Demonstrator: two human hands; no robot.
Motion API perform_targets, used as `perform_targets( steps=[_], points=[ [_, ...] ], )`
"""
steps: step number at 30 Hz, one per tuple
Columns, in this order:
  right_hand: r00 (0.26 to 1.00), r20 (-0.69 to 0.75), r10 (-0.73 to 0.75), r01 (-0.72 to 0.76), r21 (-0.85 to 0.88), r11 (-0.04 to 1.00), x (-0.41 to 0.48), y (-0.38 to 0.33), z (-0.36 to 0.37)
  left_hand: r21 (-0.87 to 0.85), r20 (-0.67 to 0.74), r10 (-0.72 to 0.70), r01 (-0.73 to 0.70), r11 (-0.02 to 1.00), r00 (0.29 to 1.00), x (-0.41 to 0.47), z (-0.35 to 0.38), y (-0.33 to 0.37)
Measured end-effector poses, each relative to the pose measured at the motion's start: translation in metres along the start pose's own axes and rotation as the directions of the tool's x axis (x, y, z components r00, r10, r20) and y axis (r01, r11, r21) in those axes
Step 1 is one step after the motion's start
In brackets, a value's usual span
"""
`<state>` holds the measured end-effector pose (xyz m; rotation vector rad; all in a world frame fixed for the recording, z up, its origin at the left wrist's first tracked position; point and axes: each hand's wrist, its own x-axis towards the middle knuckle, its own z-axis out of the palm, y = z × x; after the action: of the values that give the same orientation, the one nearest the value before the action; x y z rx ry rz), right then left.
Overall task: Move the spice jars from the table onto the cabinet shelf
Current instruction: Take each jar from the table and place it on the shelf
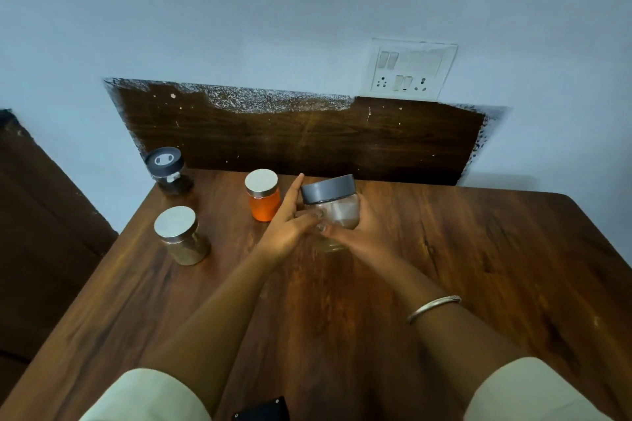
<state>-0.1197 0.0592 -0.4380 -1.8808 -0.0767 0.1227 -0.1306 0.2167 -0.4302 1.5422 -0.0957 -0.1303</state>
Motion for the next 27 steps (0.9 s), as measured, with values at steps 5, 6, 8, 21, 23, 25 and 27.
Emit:
perform_targets(
  steps=[5, 6, 8, 21, 23, 25, 27],
  points=[
    [0.999, 0.01, -0.045, 0.046, -0.139, 0.989, -0.019, -0.011, 0.007, -0.004, 0.011, -0.013, 0.014, 1.0, 1.0, -0.008, -0.002, 0.01],
    [0.998, 0.026, -0.053, 0.056, -0.129, 0.99, -0.022, -0.012, 0.006, 0.0, 0.006, -0.006, 0.006, 1.0, 1.0, -0.009, -0.004, 0.011],
    [0.996, 0.069, -0.057, 0.057, 0.0, 0.998, -0.03, -0.015, 0.001, -0.04, 0.006, -0.02, 0.02, 0.999, 1.0, -0.013, -0.009, 0.013],
    [0.996, -0.005, -0.09, 0.09, 0.031, 0.995, -0.032, -0.036, -0.019, 0.086, 0.0, 0.077, -0.077, 0.993, 0.997, -0.017, 0.011, 0.035],
    [0.996, -0.015, -0.092, 0.092, -0.014, 0.996, -0.031, -0.038, -0.026, 0.054, 0.035, 0.054, -0.056, 0.997, 0.998, -0.014, 0.016, 0.04],
    [0.996, -0.001, -0.09, 0.09, 0.001, 0.996, -0.033, -0.038, -0.035, 0.013, 0.061, 0.04, -0.04, 0.999, 0.997, -0.012, 0.021, 0.043],
    [0.995, 0.038, -0.087, 0.085, 0.051, 0.995, -0.033, -0.038, -0.043, -0.006, 0.056, 0.06, -0.06, 0.998, 0.997, -0.013, 0.023, 0.042]
  ],
)
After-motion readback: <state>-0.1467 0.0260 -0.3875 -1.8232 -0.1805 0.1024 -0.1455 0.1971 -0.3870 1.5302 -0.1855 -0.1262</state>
